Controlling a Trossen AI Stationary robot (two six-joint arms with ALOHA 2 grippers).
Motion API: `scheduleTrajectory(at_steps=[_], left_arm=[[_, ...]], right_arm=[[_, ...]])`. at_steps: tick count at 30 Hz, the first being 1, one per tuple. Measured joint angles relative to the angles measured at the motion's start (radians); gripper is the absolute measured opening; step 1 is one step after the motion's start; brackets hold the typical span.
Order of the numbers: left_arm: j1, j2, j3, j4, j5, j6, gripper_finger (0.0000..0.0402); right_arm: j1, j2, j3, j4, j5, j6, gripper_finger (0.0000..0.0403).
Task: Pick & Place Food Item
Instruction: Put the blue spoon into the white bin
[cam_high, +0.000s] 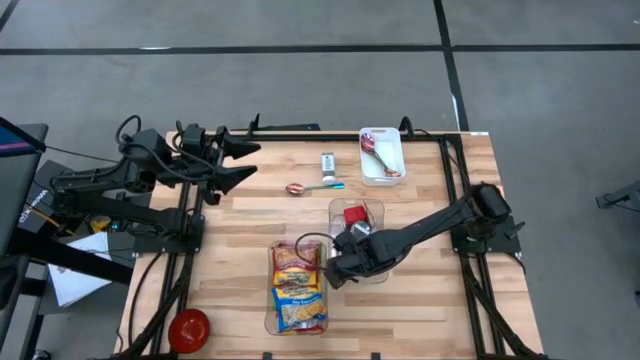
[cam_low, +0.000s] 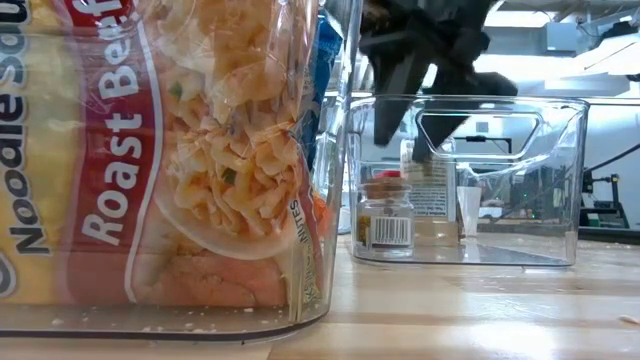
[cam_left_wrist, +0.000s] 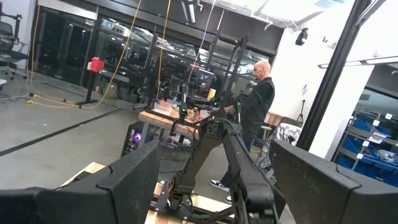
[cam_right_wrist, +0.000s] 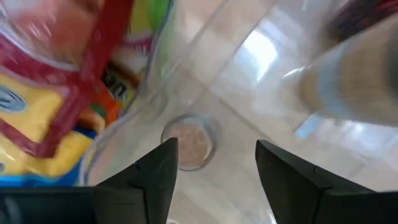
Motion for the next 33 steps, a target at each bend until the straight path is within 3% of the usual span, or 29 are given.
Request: scheduleTrajectory(at_steps=[10, 15, 21, 33], left_arm=[[0.0, 0.0, 0.0, -0.001, 0.001, 0.0, 0.0296], [0.0, 0.0, 0.0, -0.011, 0.025, 0.0, 0.0296], [0.0, 0.001, 0.0, -0.03, 0.067, 0.009, 0.0296], [0.023, 0.135, 0.0, -0.012, -0.11, 0.241, 0.0296]], right_arm=[[0.044, -0.192, 0.0, -0.263, 0.235, 0.212, 0.0207], [0.088, -0.331, 0.0, -0.331, 0.377, 0.237, 0.0207], [0.135, -0.497, 0.0, -0.356, 0.544, 0.124, 0.0207], [0.067, -0.685, 0.0, -0.372, 0.678, -0.087, 0.0207]])
